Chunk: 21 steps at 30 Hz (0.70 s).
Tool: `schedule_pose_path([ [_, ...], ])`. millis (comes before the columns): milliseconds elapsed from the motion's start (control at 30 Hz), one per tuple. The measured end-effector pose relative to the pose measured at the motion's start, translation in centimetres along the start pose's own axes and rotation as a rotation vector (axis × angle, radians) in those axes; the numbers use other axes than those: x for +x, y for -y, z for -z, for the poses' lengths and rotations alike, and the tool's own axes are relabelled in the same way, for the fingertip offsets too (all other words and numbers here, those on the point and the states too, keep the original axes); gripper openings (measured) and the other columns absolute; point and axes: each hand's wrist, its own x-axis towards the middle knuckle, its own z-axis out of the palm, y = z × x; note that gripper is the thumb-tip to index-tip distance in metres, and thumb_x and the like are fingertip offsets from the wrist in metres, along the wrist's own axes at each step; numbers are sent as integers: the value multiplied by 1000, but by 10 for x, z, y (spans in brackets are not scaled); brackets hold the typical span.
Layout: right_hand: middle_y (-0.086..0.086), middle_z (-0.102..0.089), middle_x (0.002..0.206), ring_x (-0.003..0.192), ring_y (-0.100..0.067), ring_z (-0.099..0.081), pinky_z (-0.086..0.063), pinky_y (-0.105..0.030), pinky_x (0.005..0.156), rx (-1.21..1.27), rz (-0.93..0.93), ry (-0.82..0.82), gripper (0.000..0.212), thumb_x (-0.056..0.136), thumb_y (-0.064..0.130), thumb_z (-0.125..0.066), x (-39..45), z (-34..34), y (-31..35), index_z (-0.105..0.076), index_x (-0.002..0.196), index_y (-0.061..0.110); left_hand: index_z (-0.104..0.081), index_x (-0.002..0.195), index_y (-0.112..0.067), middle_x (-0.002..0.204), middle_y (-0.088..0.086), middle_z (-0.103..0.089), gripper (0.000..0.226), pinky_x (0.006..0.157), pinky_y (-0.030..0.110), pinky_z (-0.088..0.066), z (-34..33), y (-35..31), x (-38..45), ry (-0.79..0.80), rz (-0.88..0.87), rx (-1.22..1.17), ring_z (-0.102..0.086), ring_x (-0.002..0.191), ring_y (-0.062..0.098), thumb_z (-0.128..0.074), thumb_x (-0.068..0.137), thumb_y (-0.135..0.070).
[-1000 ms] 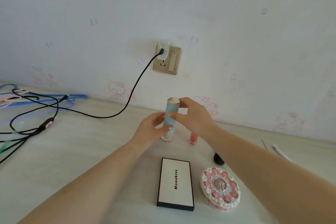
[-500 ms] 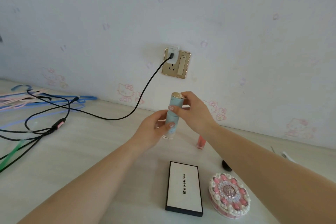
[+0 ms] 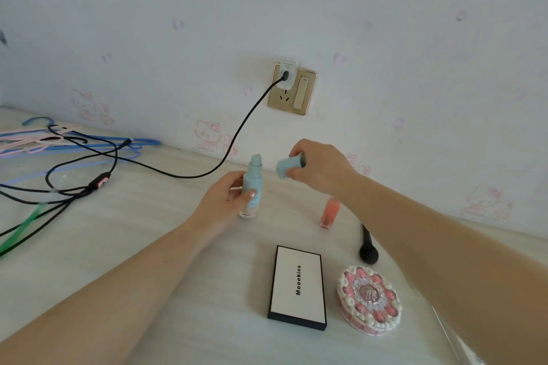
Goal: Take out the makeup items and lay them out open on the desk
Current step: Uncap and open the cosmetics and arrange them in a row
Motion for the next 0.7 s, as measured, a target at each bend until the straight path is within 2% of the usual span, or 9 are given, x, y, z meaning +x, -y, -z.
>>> schedule_pose_path([
  [133, -1, -53, 110, 103, -20, -51, -36, -26, 76, -192, 137, 195, 44, 83, 22, -61, 1, -17, 9, -51, 125, 20, -53, 106, -30, 101, -16, -64, 27, 63, 1, -44, 0, 4, 1, -10, 18, -27, -62, 82, -16, -62, 88, -12],
  [233, -2, -56, 124, 112, -23, -51, -40, -29, 81, -132, 128, 276, 65, 81, 18, -66, 2, -30, 12, -35, 138, 18, -53, 101, -40, 103, -16, -65, 30, 66, 5, -46, -2, 5, 1, -9, 15, -37, -63, 92, -8, -64, 87, -15],
  [333, -3, -58, 124, 110, -26, -54, -46, -35, 85, -83, 91, 271, 78, 79, 16, -69, 1, -41, 13, -24, 142, 18, -53, 99, -42, 105, -16, -64, 33, 72, 14, -46, -6, 7, 2, -33, 3, -48, -62, 101, 3, -65, 86, -15],
  [467, -2, -60, 121, 109, -27, -55, -48, -39, 88, -89, 63, 264, 84, 78, 20, -70, -2, -51, 10, -18, 144, 21, -53, 100, -38, 105, -15, -64, 32, 78, 16, -46, -9, 10, 4, -53, -11, -56, -62, 104, 9, -66, 85, -13],
  [567, -3, -59, 121, 107, -27, -55, -48, -41, 87, -97, 42, 258, 81, 78, 23, -69, -3, -58, 8, -20, 143, 21, -53, 108, -30, 105, -11, -64, 32, 78, 15, -46, -10, 10, 4, -56, -8, -58, -62, 105, 14, -66, 85, -11],
  [700, -4, -52, 124, 112, -26, -52, -45, -38, 83, -75, 33, 212, 89, 77, 29, -71, -9, -60, 7, -14, 146, 22, -49, 127, -20, 117, -4, -58, 48, 84, 18, -43, -10, 5, 0, -71, 25, -19, -57, 112, 13, -68, 84, -13],
])
